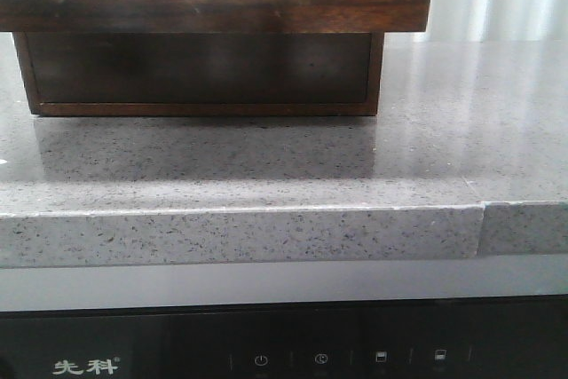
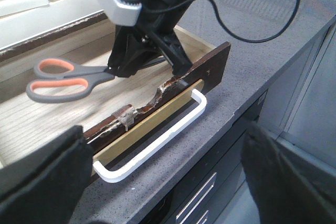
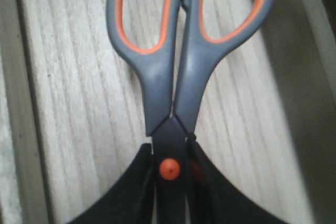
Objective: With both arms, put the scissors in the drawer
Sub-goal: 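Carry the scissors over the open drawer with the right gripper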
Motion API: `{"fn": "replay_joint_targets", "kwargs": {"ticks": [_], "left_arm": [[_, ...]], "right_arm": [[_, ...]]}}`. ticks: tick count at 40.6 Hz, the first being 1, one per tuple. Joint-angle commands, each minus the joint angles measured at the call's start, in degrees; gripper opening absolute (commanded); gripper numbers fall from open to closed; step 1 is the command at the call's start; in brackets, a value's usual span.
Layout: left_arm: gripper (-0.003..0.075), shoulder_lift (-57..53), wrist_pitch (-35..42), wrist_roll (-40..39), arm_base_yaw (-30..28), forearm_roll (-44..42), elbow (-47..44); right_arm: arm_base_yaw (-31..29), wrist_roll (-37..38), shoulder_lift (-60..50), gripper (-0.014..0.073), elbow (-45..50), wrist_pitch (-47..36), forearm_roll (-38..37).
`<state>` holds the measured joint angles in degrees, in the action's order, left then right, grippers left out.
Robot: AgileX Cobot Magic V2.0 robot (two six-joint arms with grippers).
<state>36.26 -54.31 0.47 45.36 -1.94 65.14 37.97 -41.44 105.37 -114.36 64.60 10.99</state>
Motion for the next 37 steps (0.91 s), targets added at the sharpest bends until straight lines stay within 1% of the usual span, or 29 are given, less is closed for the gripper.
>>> {"fn": "replay_joint_targets", "kwargs": {"ticks": [1, 5, 9, 12, 14, 26, 32, 37], "left_arm": [[0.0564, 0.58, 4.65, -0.47, 0.42, 0.38, 1.70], [0.0564, 0.58, 4.65, -0.47, 0.42, 0.38, 1.70], [0.0564, 0.58, 4.65, -0.47, 0.42, 0.38, 1.70], [0.0564, 0.58, 4.65, -0.47, 0.42, 0.38, 1.70], [0.0564, 0.58, 4.65, -0.47, 0.42, 0.38, 1.70], [0.0564, 0.58, 4.65, -0.47, 0.42, 0.38, 1.70], [0.0564, 0.58, 4.65, -0.47, 0.42, 0.38, 1.70], [0.0564, 0.58, 4.65, -0.47, 0.42, 0.38, 1.70]], "right_arm": [[-0.01, -1.04, -1.88, 0.0100, -1.60, -3.17, -0.14], [-0.06, -1.04, -1.33, 0.0153, -1.60, -2.52, -0.67], [-0.06, -1.04, -1.32, 0.0272, -1.60, -2.04, -1.11], [-0.06, -1.04, -1.32, 0.0337, -1.60, -2.04, -1.32], [-0.06, -1.04, -1.32, 0.0360, -1.60, -2.09, -1.45], [-0.06, 0.67, -4.86, 0.0364, -1.65, -2.28, -2.01], [-0.06, 3.32, -8.69, 0.0364, -1.66, -2.33, -2.63], [-0.06, 7.91, -12.45, 0.0364, -1.66, -1.33, -2.80]]}}
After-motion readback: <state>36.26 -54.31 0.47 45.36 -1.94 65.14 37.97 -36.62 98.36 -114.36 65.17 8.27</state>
